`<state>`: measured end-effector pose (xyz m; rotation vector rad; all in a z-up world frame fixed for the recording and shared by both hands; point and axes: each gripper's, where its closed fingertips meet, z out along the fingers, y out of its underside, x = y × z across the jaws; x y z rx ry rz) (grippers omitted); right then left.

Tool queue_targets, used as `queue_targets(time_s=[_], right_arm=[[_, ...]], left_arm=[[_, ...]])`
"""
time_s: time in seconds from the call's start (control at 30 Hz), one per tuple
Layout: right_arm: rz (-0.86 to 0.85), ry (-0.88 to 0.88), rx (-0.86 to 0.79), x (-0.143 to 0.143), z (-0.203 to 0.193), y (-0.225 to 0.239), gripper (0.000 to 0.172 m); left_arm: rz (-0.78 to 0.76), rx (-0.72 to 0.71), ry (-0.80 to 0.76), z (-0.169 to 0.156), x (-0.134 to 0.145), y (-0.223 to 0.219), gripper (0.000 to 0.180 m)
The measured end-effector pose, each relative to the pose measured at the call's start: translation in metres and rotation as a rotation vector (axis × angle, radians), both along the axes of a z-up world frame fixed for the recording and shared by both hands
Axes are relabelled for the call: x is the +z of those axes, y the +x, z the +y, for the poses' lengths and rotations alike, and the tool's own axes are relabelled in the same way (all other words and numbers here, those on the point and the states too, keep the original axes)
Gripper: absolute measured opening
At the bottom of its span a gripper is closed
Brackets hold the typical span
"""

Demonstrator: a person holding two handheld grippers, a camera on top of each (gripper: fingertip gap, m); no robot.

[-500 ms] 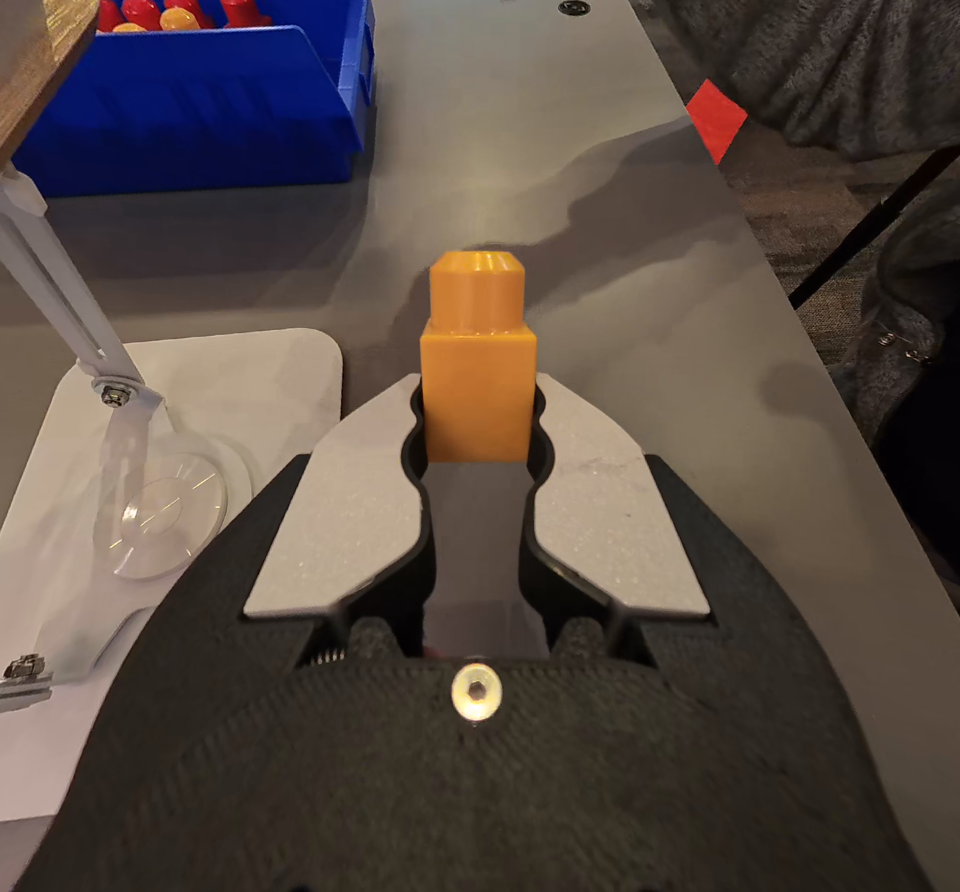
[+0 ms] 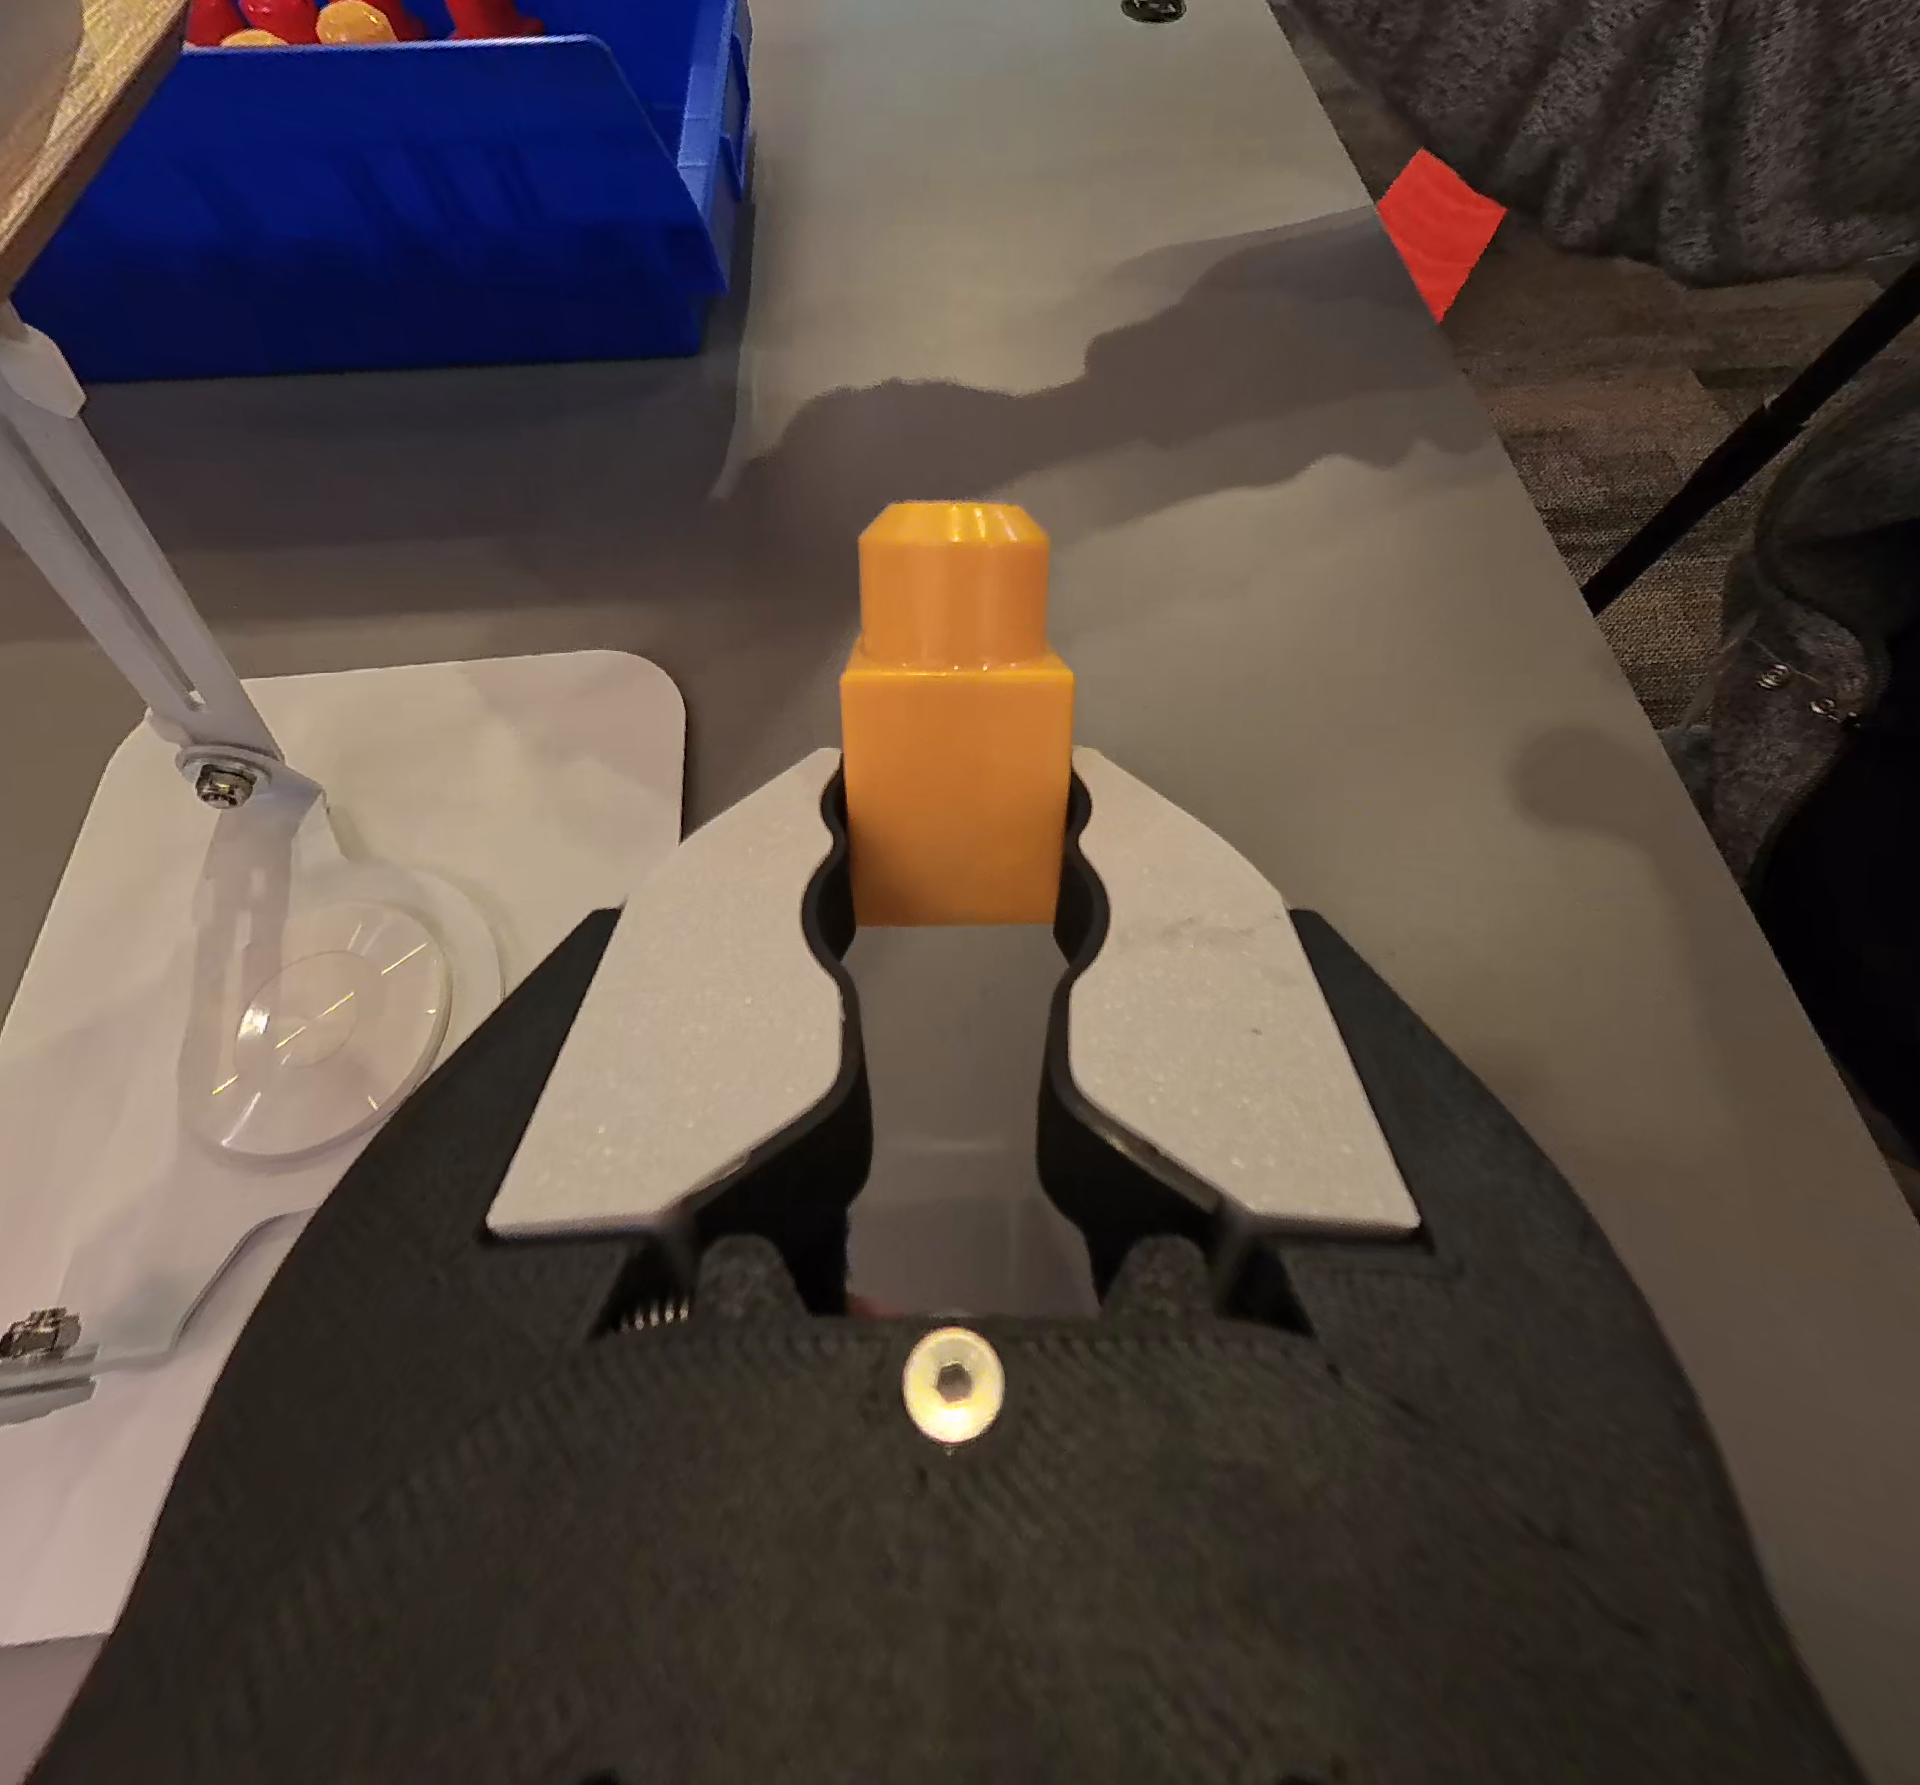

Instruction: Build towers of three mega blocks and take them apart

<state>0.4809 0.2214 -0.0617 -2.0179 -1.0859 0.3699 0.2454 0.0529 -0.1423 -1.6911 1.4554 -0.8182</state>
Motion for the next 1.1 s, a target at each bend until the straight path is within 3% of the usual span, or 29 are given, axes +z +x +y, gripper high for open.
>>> queue_targets(time_s=[0.73, 1.1], right_arm=[[-0.100, -0.184, -0.140, -0.044, 0.022, 0.039, 0.036], [-0.246, -0.376, -0.220, -0.095, 0.032, 0.047, 0.037]], left_arm=[[0.005, -0.002, -0.002, -0.001, -0.001, 0.003, 0.035], [0.008, -0.005, -0.005, -0.001, -0.001, 0.004, 0.035]])
